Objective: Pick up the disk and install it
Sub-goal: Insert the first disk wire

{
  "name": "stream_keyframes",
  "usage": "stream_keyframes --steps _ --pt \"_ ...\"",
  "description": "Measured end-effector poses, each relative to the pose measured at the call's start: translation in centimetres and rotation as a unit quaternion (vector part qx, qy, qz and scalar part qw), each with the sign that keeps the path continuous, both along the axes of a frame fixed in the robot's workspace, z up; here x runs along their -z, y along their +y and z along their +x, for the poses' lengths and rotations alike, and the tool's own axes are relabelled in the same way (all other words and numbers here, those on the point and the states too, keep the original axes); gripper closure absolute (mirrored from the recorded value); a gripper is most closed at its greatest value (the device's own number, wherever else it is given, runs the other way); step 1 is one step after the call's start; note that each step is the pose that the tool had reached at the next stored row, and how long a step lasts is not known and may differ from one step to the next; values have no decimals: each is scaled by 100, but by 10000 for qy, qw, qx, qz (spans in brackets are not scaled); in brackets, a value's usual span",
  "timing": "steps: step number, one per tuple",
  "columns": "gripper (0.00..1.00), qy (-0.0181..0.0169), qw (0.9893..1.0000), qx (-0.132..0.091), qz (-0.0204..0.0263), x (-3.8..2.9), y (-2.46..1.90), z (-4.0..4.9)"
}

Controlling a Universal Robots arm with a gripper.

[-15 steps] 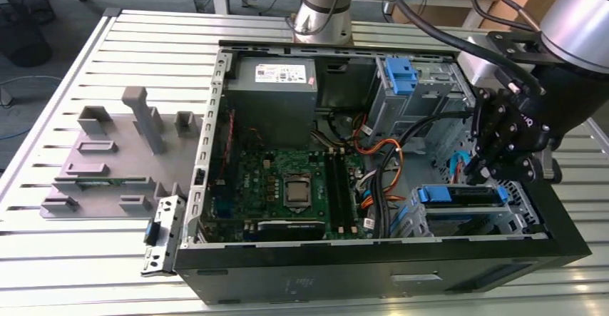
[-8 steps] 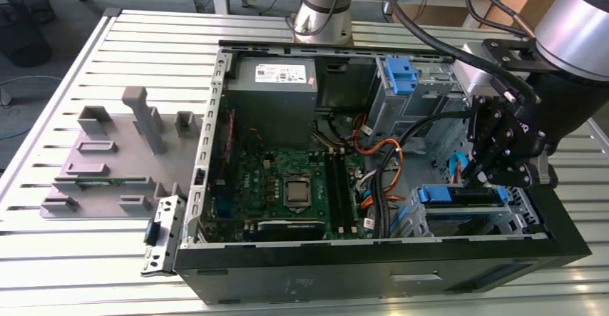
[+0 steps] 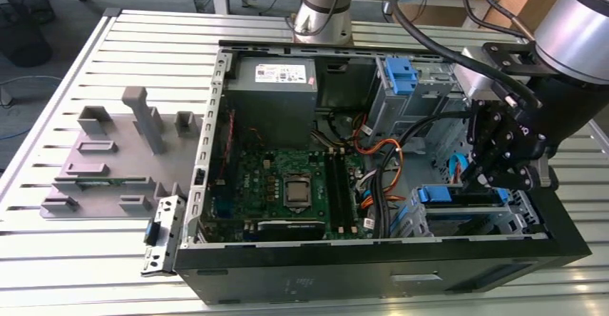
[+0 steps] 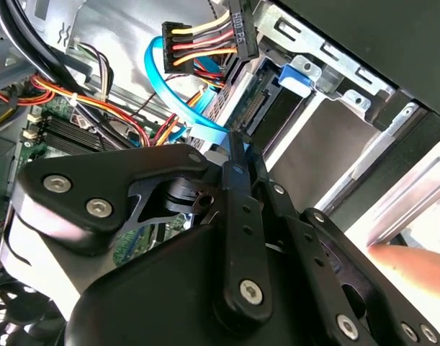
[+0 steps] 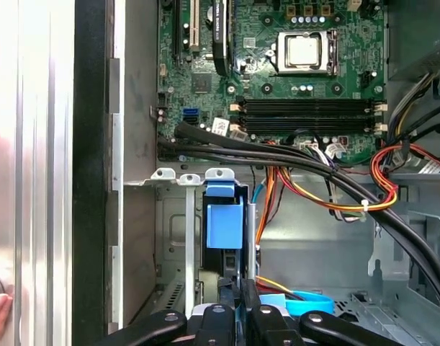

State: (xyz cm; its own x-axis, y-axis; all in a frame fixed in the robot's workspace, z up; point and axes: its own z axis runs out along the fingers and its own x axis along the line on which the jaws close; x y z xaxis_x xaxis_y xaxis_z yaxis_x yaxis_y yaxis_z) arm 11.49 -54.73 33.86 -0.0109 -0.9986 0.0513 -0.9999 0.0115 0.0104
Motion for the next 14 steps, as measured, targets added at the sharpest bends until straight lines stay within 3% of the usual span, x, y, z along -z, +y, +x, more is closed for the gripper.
stream_keyframes --steps 14 --pt "84 -2 10000 -36 1 34 0 0"
